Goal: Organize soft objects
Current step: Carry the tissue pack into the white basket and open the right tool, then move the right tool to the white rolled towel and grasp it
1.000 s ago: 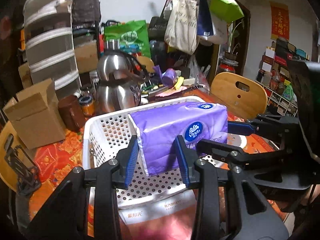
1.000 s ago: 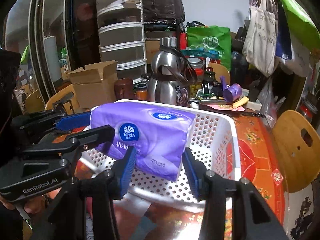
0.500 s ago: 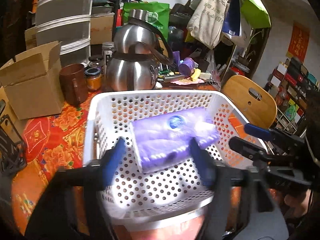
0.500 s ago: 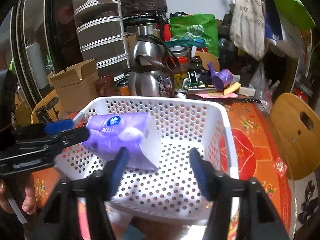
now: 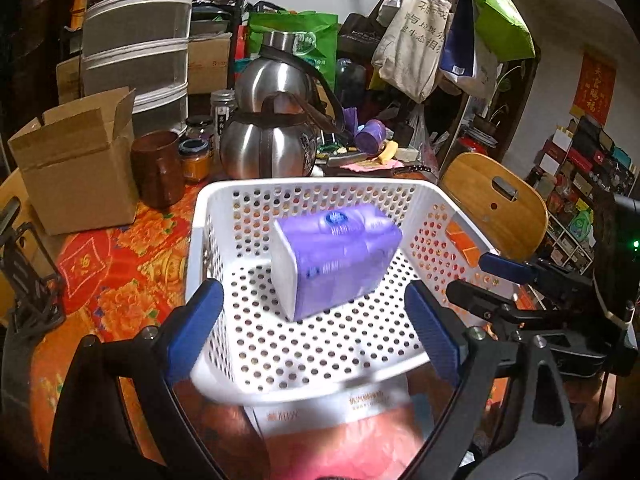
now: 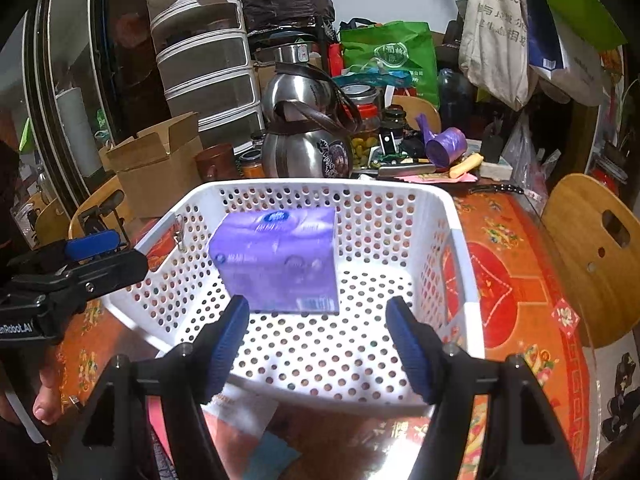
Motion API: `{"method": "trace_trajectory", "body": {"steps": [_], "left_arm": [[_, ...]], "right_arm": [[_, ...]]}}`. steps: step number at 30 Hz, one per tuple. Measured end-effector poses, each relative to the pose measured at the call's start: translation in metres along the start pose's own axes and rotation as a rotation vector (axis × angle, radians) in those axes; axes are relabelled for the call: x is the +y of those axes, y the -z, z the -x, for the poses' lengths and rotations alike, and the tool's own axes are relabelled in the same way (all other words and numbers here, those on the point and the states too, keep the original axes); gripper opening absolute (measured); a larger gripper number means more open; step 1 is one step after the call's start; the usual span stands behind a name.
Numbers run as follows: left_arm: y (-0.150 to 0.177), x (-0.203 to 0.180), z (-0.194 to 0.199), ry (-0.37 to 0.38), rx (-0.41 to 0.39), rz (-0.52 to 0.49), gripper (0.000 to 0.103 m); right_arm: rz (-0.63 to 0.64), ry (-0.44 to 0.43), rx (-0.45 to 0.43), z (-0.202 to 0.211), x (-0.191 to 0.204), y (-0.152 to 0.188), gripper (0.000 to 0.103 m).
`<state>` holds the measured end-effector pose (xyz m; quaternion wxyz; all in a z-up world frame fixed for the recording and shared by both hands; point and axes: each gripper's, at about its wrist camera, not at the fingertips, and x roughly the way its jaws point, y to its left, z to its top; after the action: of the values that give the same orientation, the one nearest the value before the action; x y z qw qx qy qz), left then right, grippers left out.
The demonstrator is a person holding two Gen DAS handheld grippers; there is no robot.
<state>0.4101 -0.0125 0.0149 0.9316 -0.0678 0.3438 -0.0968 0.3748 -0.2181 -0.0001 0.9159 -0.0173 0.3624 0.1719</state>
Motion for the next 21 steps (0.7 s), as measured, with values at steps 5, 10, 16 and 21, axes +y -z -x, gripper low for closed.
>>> {"method": "trace_trajectory", "body": {"steps": [5,10,16,21], "left_arm": [[0.020,0.001,0.027,-0.021,0.023,-0.011,0.091],[0.052,0.014,0.073,-0.073,0.006,-0.036,0.091],[0.115,0.039,0.118,-0.143,-0.005,-0.024,0.091],[0.176,0.063,0.132,-0.227,-0.012,-0.018,0.091]], "right_arm": [[-0.015,-0.013,0.001,0.016,0.004,0.012,0.071],[-0.009,0.005,0.009,0.047,0.008,0.044,0.073],[-0.014,0.038,-0.022,0.089,0.002,0.109,0.080],[-0.097,0.107,-0.022,0.111,-0.026,0.170,0.080]]}}
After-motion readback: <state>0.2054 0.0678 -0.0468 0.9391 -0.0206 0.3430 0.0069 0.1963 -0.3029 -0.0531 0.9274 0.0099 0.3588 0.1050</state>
